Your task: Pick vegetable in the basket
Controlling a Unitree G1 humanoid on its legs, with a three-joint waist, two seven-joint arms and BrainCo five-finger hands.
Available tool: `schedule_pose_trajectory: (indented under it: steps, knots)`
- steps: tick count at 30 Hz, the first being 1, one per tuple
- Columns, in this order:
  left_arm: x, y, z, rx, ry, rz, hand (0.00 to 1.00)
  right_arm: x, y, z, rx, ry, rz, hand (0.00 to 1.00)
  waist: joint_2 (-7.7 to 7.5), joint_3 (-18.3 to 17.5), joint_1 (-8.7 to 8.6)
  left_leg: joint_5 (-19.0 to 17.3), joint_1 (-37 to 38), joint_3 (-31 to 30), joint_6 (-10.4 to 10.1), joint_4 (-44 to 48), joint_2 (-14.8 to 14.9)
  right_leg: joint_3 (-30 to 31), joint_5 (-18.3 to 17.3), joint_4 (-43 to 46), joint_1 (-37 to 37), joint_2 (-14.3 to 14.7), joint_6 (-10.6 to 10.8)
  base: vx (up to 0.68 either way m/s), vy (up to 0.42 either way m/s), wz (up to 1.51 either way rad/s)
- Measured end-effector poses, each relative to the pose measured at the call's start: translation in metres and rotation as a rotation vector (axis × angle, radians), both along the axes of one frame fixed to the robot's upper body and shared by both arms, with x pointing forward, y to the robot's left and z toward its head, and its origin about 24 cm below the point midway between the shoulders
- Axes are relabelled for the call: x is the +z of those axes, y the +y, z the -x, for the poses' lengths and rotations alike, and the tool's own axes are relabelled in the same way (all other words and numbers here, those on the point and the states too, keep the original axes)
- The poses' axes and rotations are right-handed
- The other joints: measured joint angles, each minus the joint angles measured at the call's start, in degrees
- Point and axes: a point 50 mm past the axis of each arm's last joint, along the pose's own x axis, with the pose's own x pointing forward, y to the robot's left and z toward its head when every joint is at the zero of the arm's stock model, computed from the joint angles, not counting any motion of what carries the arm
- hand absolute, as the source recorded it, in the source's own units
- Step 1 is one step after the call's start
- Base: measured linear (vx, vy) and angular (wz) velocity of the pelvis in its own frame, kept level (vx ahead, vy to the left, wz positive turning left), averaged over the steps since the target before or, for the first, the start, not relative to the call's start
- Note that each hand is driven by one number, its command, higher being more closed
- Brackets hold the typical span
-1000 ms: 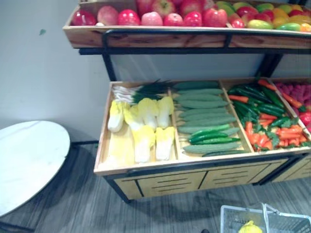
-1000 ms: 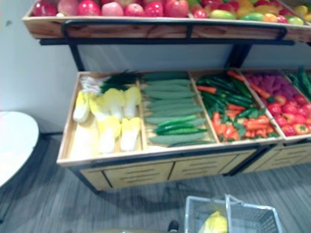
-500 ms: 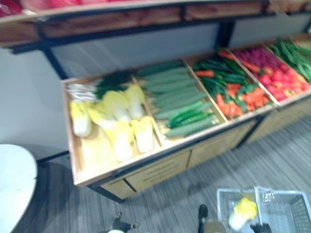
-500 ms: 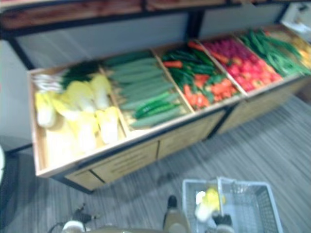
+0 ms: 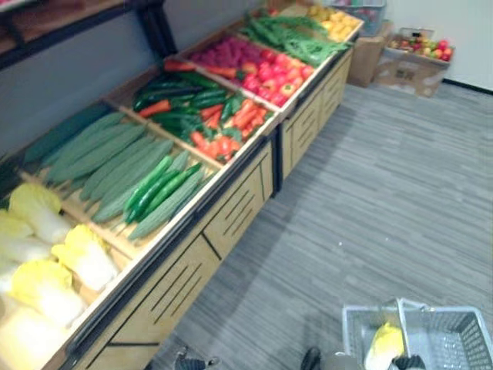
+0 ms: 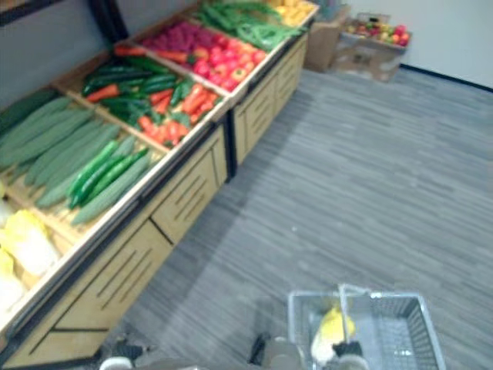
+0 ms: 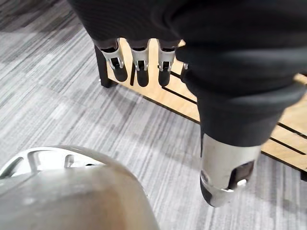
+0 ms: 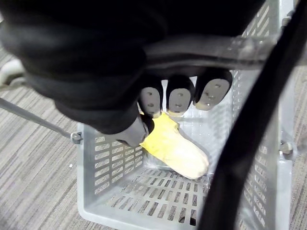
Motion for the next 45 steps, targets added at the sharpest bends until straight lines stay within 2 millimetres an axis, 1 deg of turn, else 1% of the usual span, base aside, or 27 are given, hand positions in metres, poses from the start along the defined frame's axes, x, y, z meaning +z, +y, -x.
schedule_pose_trajectory:
  steps: [1,2,3,4,5,6,8,10,12,13,15,18,25,27,29,32,33,34,35,36,38,39,41,42,43,44,45]
  knots:
    - [-0.001,-0.003,0.001,-0.001,0.004,0.006,0.00,-0.001,0.004,-0.001,0.026,0.000,-0.006,1.00,-0.84,0.5,0.14,-1.2,-1.1,-4.5,-1.9,3.5,-0.3,2.8,0.6,-1.1,0.7,0.6,-0.7,-0.05,-0.163,-1.09]
    - [-0.001,0.000,0.004,0.006,0.004,0.000,0.00,-0.001,0.007,-0.005,0.048,-0.009,-0.008,1.00,-1.26,0.7,0.35,-2.3,-3.4,-13.2,-3.5,5.9,-2.4,5.7,1.3,-2.3,1.3,1.3,-0.5,-0.05,-0.155,-1.25]
    - [-0.001,-0.001,0.006,0.010,0.008,-0.001,0.00,0.000,0.007,-0.008,0.057,-0.015,-0.006,1.00,-1.46,0.8,0.41,-2.4,-4.3,-18.4,-3.6,5.5,-4.7,7.5,1.9,-2.9,1.8,1.6,-0.5,-0.01,-0.123,-1.47]
    - [-0.002,-0.004,0.011,0.025,0.011,0.004,0.00,0.001,0.006,-0.009,0.064,-0.020,-0.001,1.00,-1.50,0.8,0.45,-2.7,-5.1,-29.2,-4.1,2.8,-9.4,10.4,3.4,-4.8,2.9,2.3,-0.1,0.02,-0.073,-1.58]
    - [-0.002,-0.005,0.012,0.043,0.006,0.000,0.00,0.002,0.005,-0.012,0.066,-0.030,0.002,1.00,-1.47,0.8,0.74,-3.1,-4.9,-37.0,-4.6,-0.7,-12.8,13.7,4.5,-6.4,3.5,3.4,-0.1,0.02,-0.049,-1.57]
    - [-0.002,-0.005,0.013,0.050,0.005,0.000,0.00,0.002,0.005,-0.013,0.068,-0.038,0.002,1.00,-1.42,0.8,0.78,-3.3,-4.9,-39.9,-4.9,-2.5,-13.8,15.4,4.9,-7.1,3.7,4.0,0.2,0.03,-0.007,-1.50]
    - [-0.002,-0.005,0.014,0.056,0.006,0.000,0.00,0.004,0.007,-0.019,0.088,-0.070,0.001,1.00,-1.11,1.0,0.77,-3.3,-5.0,-50.4,-4.9,-8.6,-15.3,21.1,5.8,-8.8,3.8,6.9,1.1,0.04,0.042,-1.40]
    - [-0.002,-0.005,0.014,0.052,0.004,-0.001,0.00,0.004,0.006,-0.015,0.086,-0.069,0.004,1.00,-0.97,1.0,0.64,-3.3,-4.9,-54.7,-4.9,-12.2,-15.8,23.1,6.2,-9.0,3.5,7.4,1.7,0.03,0.085,-0.87]
    - [-0.003,-0.008,0.013,0.035,0.000,0.003,0.00,0.004,0.004,-0.010,0.081,-0.059,0.010,1.00,-0.42,0.9,0.65,-2.5,-4.9,-55.2,-4.8,-16.0,-16.3,25.6,6.6,-9.0,2.7,7.4,2.3,0.03,0.155,-0.66]
    - [-0.003,-0.011,0.013,0.026,-0.002,0.011,0.00,0.004,0.002,-0.010,0.080,-0.058,0.015,1.00,0.51,1.0,0.60,-0.9,-4.7,-54.7,-4.7,-17.7,-16.3,26.1,6.7,-9.1,2.2,7.5,2.4,0.03,0.208,-0.60]
    - [-0.003,-0.014,0.010,0.000,-0.010,0.020,0.00,0.004,0.002,-0.007,0.070,-0.054,0.014,1.00,1.74,0.7,0.50,-1.6,-3.4,-52.4,-4.7,-20.2,-16.8,27.6,7.2,-9.2,1.6,6.9,3.2,0.05,0.278,-0.51]
    - [-0.001,-0.009,0.005,-0.030,-0.024,0.011,0.00,0.001,0.008,-0.002,0.045,-0.050,-0.008,1.00,0.50,0.6,0.58,-2.3,-2.7,-48.3,-3.2,-21.6,-19.3,30.0,9.0,-11.4,1.9,4.2,5.6,0.07,0.290,-0.37]
    - [0.000,-0.011,-0.001,-0.066,-0.033,0.025,0.00,-0.001,0.004,0.012,-0.016,-0.030,-0.012,1.00,0.06,0.3,1.22,-2.8,0.0,-45.3,-1.6,-22.6,-23.0,32.1,9.5,-11.4,2.9,1.0,7.1,0.07,0.163,-0.20]
    - [0.000,-0.012,-0.003,-0.076,-0.036,0.025,0.00,-0.001,0.003,0.014,-0.032,-0.028,-0.014,1.00,0.00,0.4,1.26,-3.2,0.4,-45.2,-1.0,-22.4,-23.3,31.7,8.0,-7.7,1.7,0.6,7.8,0.03,0.069,0.00]
    - [0.001,-0.011,-0.008,-0.104,-0.039,0.017,0.00,-0.002,0.006,0.014,-0.050,-0.029,-0.025,1.00,-0.67,1.5,1.72,-3.9,2.6,-44.3,0.2,-22.5,-24.1,31.2,4.1,2.4,-1.2,-0.3,8.6,-0.02,0.029,-0.03]
    - [0.001,-0.011,-0.007,-0.104,-0.037,0.019,0.00,-0.004,0.011,0.013,-0.064,-0.036,-0.043,1.00,-0.61,2.0,1.53,-5.4,5.1,-43.7,1.8,-23.9,-24.4,28.5,3.4,15.1,-6.6,-1.4,9.0,-0.08,0.022,-0.02]
    - [0.001,-0.012,-0.007,-0.103,-0.038,0.020,0.00,-0.004,0.013,0.013,-0.071,-0.038,-0.049,1.00,-0.44,2.2,1.44,-5.4,5.8,-43.6,1.9,-24.7,-24.4,27.9,2.8,17.1,-7.5,-1.7,8.9,-0.01,0.002,0.08]
    - [0.001,-0.011,-0.008,-0.101,-0.038,0.020,0.00,-0.005,0.017,0.011,-0.080,-0.045,-0.062,1.00,-0.89,2.4,1.09,-5.3,6.3,-43.6,1.8,-25.4,-24.6,26.3,2.0,18.3,-8.6,-3.3,7.7,0.00,0.000,0.00]
    - [0.000,-0.010,-0.005,-0.098,-0.033,0.017,0.00,-0.005,0.018,0.011,-0.081,-0.044,-0.067,1.00,-1.31,2.3,1.06,-5.3,6.2,-43.6,1.7,-25.4,-24.5,25.1,2.0,17.0,-9.1,-4.7,7.7,0.00,0.000,0.00]
    - [0.000,-0.008,-0.003,-0.094,-0.025,0.014,0.00,-0.006,0.019,0.011,-0.080,-0.042,-0.069,1.00,-1.62,2.4,1.06,-5.9,6.2,-43.5,1.7,-25.4,-24.2,24.7,2.4,14.0,-9.4,-5.6,8.2,0.02,-0.072,-0.12]
    - [-0.002,-0.007,0.001,-0.077,-0.001,0.017,0.00,-0.006,0.019,0.011,-0.088,-0.037,-0.069,1.00,-1.76,2.6,1.05,-6.7,6.0,-43.3,0.3,-25.4,-22.2,24.1,3.8,4.9,-10.0,-6.4,9.3,0.16,-0.191,-0.18]
    - [-0.002,-0.005,0.002,-0.063,0.000,0.016,0.00,-0.007,0.019,0.012,-0.098,-0.030,-0.073,1.00,-1.97,2.8,0.87,-7.8,6.1,-43.0,-1.4,-25.4,-20.3,23.1,7.2,-2.1,-10.2,-6.7,9.5,0.25,-0.280,-0.15]
    - [-0.002,-0.003,0.002,-0.052,0.000,0.012,0.00,-0.008,0.020,0.014,-0.106,-0.020,-0.080,1.00,-2.22,3.0,0.33,-8.7,6.3,-43.3,-2.9,-25.4,-18.5,20.9,11.5,-3.5,-10.2,-6.9,10.7,0.24,-0.284,0.01]
    - [-0.001,-0.002,-0.004,-0.045,-0.011,0.012,0.00,-0.008,0.019,0.015,-0.109,-0.014,-0.081,1.00,-1.81,3.1,-0.03,-9.3,6.6,-44.5,-3.9,-25.5,-16.5,19.2,12.8,-0.1,-11.2,-5.7,10.4,0.22,-0.262,0.14]
    - [-0.001,-0.004,-0.006,-0.043,-0.013,0.020,0.00,-0.008,0.018,0.017,-0.112,-0.010,-0.078,1.00,-0.92,3.5,0.02,-9.4,7.0,-44.6,-4.1,-25.7,-15.4,18.6,11.1,2.3,-12.0,-4.7,8.6,0.30,-0.316,0.13]
    - [-0.002,-0.012,-0.012,-0.045,-0.027,0.040,0.00,-0.008,0.014,0.022,-0.130,-0.001,-0.072,1.00,0.86,3.3,0.09,-9.4,7.3,-45.1,-4.1,-26.4,-13.3,17.4,7.3,6.3,-13.7,-3.1,7.5,0.25,-0.233,0.05]
    - [-0.002,-0.015,-0.014,-0.045,-0.033,0.047,0.00,-0.008,0.014,0.022,-0.136,-0.001,-0.072,1.00,1.28,3.2,0.10,-8.4,7.4,-46.0,-4.3,-25.9,-12.6,16.9,5.6,8.0,-14.3,-2.5,6.9,0.35,-0.271,0.03]
